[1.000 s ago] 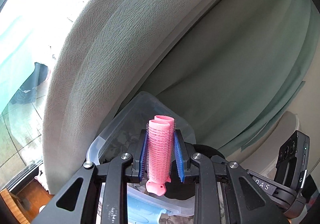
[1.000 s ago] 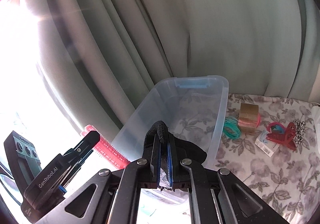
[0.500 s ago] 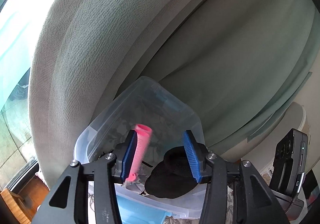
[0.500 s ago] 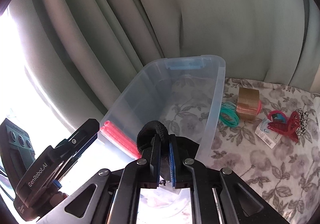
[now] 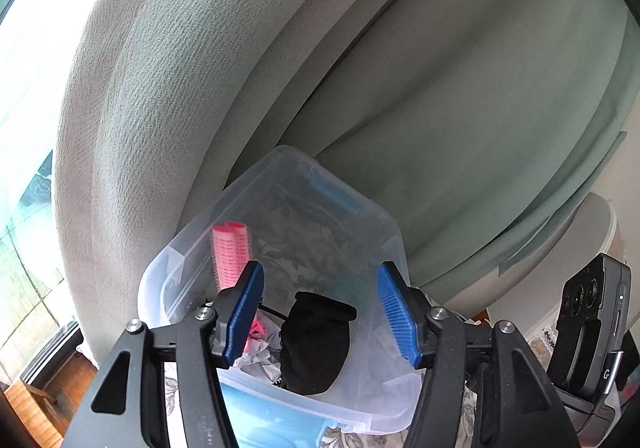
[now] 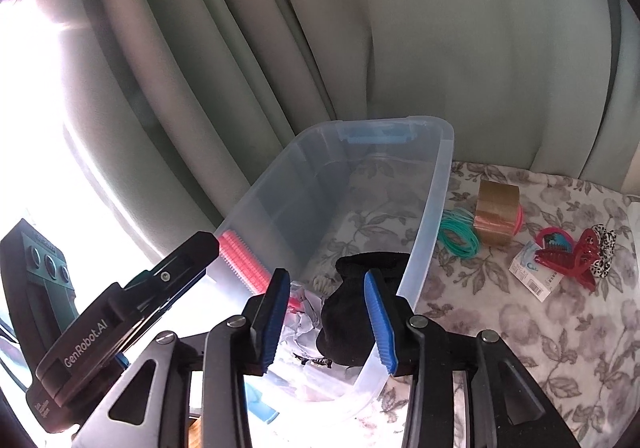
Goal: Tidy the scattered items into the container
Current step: 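Open the left tool over the bin while the right tool releases the sponge bun inside, then move both tools back toward the red claw clip and leopard scrunchie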
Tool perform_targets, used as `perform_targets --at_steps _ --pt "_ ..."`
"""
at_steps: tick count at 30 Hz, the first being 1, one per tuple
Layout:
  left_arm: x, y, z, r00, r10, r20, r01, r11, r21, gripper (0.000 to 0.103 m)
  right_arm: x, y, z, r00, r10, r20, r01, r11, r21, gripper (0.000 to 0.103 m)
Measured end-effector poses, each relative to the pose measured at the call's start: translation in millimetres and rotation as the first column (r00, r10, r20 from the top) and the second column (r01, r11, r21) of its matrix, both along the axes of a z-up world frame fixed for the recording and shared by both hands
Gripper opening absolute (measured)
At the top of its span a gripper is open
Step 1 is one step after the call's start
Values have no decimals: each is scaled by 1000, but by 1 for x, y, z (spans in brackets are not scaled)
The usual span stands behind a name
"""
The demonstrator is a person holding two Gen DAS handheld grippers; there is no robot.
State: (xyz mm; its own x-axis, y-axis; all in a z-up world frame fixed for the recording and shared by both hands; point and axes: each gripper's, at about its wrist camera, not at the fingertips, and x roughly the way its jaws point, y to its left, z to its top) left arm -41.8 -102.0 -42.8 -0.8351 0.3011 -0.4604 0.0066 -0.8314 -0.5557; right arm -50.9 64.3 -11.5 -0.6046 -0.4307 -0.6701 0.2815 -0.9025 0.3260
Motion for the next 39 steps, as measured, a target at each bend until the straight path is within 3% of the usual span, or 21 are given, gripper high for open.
perform_targets --at_steps 9,18,20,21,24,32,39 --pt "1 26 19 999 -43 -29 41 998 -45 62 16 20 16 999 -35 -31 34 999 -24 43" --pt "4 61 56 994 -90 -55 83 990 -115 63 39 51 32 993 -92 -78 86 993 -85 53" --pt "28 25 69 993 -100 -61 92 988 -128 63 45 60 35 990 -110 -85 102 990 -97 55" --pt "31 29 73 992 -108 -63 99 986 -135 63 48 65 37 989 -120 -90 111 989 -101 55" --pt "38 38 83 989 -134 -65 122 979 -163 69 56 80 41 982 -157 -105 145 984 -107 58" --pt "49 83 90 977 -205 -63 186 954 -235 70 77 128 42 955 -266 -133 243 956 -163 68" --pt "55 123 91 965 -262 -15 245 923 -297 71 94 170 37 923 -354 -148 324 926 -196 76"
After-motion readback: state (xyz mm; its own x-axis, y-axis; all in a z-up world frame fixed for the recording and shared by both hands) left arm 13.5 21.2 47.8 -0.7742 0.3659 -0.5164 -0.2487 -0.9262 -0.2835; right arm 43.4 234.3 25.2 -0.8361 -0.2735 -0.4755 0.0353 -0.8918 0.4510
